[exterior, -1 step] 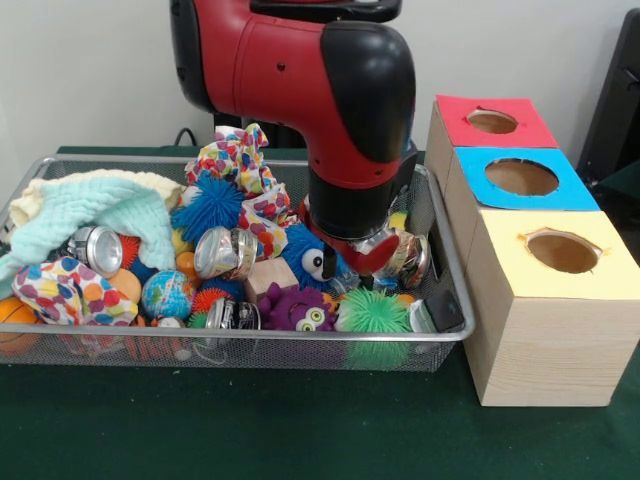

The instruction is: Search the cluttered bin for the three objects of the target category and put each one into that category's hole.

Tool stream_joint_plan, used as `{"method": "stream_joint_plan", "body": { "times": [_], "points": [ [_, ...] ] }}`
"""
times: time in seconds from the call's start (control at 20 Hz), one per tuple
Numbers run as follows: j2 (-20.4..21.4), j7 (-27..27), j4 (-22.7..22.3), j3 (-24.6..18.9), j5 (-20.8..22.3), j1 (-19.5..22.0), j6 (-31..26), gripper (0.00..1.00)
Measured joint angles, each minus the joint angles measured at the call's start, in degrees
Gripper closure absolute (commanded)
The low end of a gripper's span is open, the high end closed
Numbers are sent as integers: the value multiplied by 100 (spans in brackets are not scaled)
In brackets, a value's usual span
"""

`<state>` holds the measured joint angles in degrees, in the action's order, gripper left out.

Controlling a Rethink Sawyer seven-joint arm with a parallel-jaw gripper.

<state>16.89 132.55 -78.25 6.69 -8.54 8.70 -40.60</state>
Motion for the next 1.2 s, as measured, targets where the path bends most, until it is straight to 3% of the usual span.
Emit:
{"method": "stream_joint_plan", "body": {
  "times": [0.6, 1.2],
  "points": [
    [11, -118, -14, -695, 155, 678, -351, 0],
    [11, -723, 7, -1292, 620, 1166, -486, 0]
  ]
}}
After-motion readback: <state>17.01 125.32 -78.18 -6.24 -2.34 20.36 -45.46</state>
